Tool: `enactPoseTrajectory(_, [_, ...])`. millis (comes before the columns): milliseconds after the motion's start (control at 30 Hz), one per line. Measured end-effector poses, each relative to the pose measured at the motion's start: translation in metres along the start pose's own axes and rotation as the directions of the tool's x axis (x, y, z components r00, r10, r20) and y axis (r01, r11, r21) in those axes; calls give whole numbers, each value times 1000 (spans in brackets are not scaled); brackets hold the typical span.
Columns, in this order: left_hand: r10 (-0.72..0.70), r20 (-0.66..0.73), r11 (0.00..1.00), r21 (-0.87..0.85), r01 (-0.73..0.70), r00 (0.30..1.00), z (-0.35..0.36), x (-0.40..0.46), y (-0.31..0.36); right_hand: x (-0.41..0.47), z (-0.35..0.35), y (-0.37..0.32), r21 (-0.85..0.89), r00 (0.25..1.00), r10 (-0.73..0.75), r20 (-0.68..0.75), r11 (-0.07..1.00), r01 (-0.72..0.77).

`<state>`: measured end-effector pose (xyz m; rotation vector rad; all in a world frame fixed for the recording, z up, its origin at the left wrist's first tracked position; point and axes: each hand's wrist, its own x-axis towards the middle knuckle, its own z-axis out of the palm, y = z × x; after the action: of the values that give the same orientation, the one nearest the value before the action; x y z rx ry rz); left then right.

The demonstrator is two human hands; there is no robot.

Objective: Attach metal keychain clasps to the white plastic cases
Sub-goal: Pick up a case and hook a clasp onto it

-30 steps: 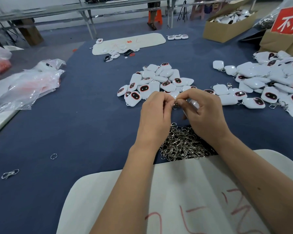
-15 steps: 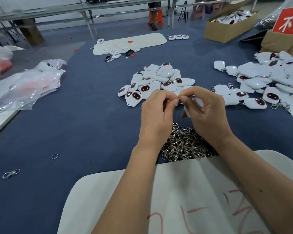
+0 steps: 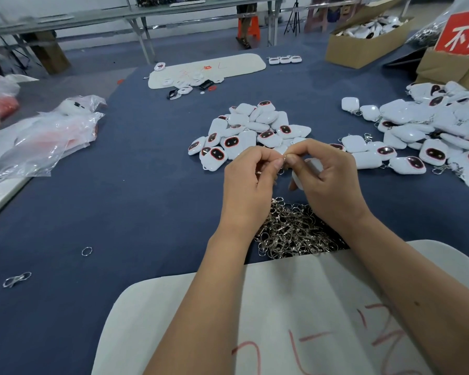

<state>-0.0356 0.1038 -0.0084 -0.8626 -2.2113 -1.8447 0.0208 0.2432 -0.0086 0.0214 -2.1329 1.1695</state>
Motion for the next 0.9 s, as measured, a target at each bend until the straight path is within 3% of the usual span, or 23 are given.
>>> enactPoseTrajectory(633, [-42, 24, 998, -35, 43, 999, 0, 0, 2, -1, 1, 1, 30, 1000, 8, 13, 1000, -9])
enactPoseTrajectory(900, [38, -64, 988, 149, -28, 997, 3, -1, -1, -2, 2, -4, 9, 999, -33, 5, 999, 32])
